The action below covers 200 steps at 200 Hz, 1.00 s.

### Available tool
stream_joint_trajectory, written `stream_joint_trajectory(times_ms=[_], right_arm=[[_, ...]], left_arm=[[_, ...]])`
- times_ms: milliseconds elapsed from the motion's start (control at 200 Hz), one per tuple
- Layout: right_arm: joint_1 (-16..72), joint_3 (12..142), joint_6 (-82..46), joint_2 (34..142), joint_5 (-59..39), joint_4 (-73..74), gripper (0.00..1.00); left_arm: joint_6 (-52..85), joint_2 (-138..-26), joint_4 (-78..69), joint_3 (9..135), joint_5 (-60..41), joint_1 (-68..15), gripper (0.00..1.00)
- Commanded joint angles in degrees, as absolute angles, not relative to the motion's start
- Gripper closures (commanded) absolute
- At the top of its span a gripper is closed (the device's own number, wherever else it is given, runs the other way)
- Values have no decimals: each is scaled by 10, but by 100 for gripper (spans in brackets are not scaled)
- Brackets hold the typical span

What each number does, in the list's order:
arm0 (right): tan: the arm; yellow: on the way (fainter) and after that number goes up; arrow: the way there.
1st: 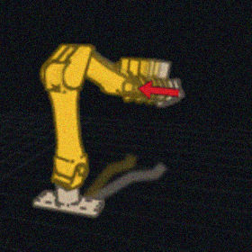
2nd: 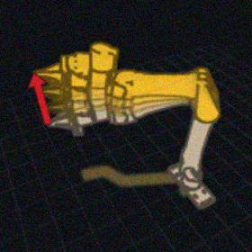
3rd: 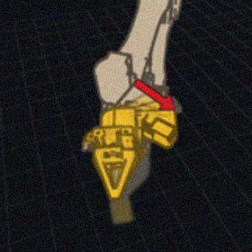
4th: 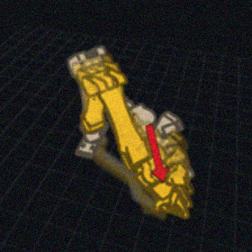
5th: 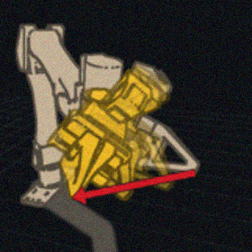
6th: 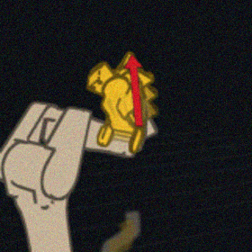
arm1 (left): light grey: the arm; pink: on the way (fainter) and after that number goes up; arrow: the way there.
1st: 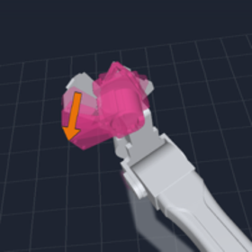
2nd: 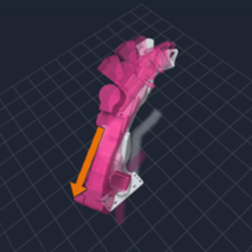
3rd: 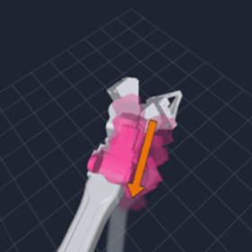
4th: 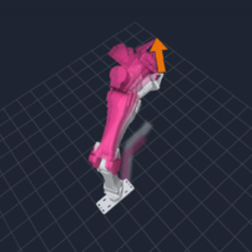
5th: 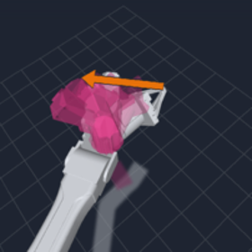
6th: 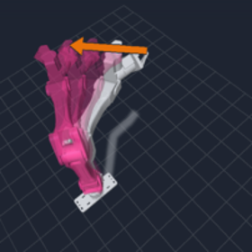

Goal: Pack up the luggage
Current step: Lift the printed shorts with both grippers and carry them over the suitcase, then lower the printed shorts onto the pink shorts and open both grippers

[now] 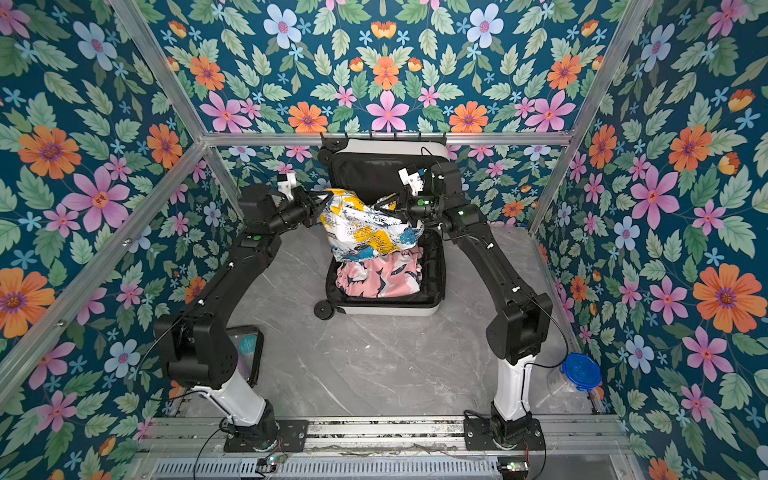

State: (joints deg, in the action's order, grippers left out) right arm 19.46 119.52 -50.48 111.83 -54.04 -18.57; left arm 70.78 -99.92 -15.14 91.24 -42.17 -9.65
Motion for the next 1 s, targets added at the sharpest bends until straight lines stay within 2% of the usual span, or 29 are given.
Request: stream_joint_trajectory(times_ms=[0,145,315,485,625,995], right_arm=[[183,1215,-462,1130,-556,-185,100],[172,1254,-433,1158,-547,-191,100],[171,1267,-374,1175,-524,-224,100],[171,1182,-345,1167,-512,-200,100],[170,1155,-346,1174,-512,-190,100],[161,1225,-359,1172,-505,-193,100]], left_arm=[[677,-1033,-181,955,-383,-108,100],[641,-1072,-171,1004,-366,-117,100],[612,-1083,-191,980,-359,-124,100],[591,-1073,-237,907,-353,-126,100],[591,-1085,-252,897,-359,-127,100],[600,-1116,-272,1002,-368,-135,100]])
